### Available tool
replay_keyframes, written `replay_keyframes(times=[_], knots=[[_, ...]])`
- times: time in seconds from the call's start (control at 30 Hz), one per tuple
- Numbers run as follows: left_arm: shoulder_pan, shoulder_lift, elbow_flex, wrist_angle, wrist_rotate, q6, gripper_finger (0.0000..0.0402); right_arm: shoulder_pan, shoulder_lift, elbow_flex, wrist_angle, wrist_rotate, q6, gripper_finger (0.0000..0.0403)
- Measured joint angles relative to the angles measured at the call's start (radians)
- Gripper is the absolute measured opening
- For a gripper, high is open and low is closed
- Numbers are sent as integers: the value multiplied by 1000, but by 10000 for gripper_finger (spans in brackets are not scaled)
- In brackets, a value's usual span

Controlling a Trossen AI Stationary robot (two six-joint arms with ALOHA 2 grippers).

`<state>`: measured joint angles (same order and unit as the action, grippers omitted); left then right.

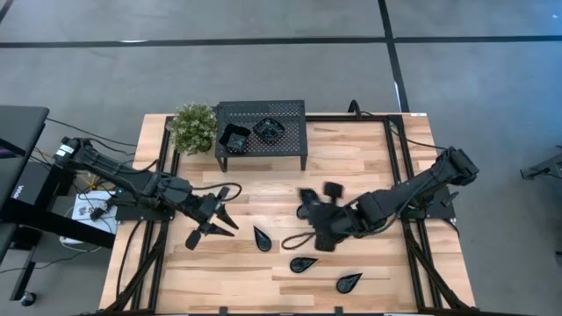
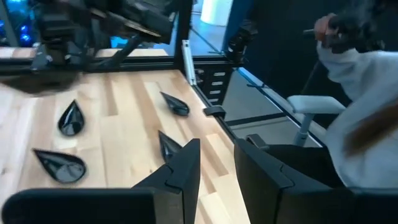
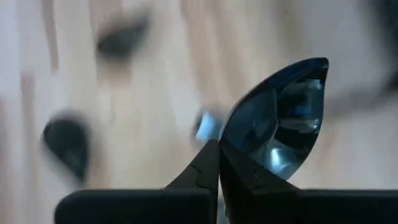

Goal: Pick & Place Mini shaped plates
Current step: Stack the leaf shaped plate on top of the leaf shaped plate on the shelf

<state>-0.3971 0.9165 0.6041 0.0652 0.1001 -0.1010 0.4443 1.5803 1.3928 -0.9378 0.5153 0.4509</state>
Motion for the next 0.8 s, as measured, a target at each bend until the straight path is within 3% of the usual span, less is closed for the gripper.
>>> replay_keyframes(times=[0.13, 0.23, 0.37, 0.5, 0.63, 0.8], knots=[[-27, 0, 0, 4, 0, 16, 100, -58, 0, 31, 244, 178, -402, 2], [-29, 0, 0, 5, -2, 17, 100, -133, 0, 49, 390, 185, -665, 1], [-29, 0, 0, 10, -3, 18, 100, -268, 0, 54, 547, 148, -870, 1], [-29, 0, 0, 10, -3, 18, 100, -403, 7, 55, 617, 66, -987, 1], [-28, 0, 0, 10, -3, 18, 100, -514, 51, 55, 635, -44, -1002, 1], [-28, 0, 0, 9, -3, 18, 100, -590, 134, 54, 639, -99, -1023, 1]])
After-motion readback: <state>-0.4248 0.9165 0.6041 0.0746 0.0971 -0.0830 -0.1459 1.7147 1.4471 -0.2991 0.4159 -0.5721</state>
